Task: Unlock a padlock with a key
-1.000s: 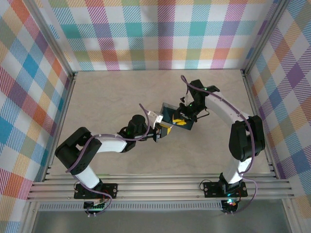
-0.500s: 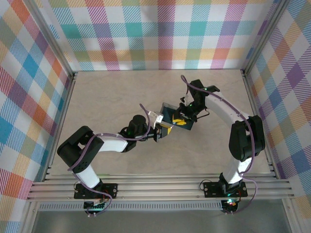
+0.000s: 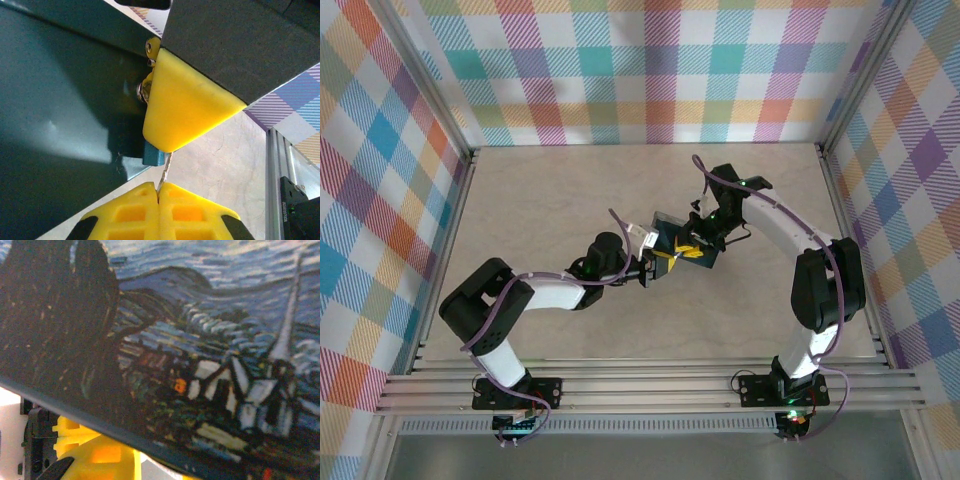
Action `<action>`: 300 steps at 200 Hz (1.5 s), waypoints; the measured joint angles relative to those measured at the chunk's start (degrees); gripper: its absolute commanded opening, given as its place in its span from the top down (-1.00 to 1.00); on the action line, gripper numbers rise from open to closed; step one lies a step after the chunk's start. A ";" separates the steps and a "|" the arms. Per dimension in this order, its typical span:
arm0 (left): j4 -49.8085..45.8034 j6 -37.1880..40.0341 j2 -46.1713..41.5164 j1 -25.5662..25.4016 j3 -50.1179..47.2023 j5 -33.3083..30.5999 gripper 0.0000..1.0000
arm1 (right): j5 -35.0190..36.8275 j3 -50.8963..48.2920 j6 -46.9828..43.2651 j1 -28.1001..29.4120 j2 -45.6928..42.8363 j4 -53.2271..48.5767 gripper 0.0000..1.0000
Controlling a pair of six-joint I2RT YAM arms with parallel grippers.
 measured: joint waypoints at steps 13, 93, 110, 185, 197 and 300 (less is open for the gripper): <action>0.02 0.00 0.00 0.00 -0.02 -0.02 1.00 | 0.00 0.00 0.00 0.00 0.00 0.00 1.00; 0.17 -0.04 0.00 0.00 -2.67 -0.72 1.00 | 0.02 0.00 0.00 0.00 0.00 0.00 1.00; 0.31 -0.04 0.00 0.00 -2.67 -0.92 1.00 | 0.02 0.00 -0.02 0.00 0.00 0.00 1.00; 0.17 -0.04 0.00 0.00 -2.29 -1.36 1.00 | 0.02 0.00 -0.02 0.00 0.00 0.00 1.00; 0.17 -0.07 0.00 0.00 -1.88 -1.36 1.00 | 0.02 0.00 0.00 0.00 0.00 0.00 1.00; -0.50 -1.95 0.22 0.00 -0.83 -1.46 1.00 | 0.00 0.00 0.00 0.00 0.00 0.02 1.00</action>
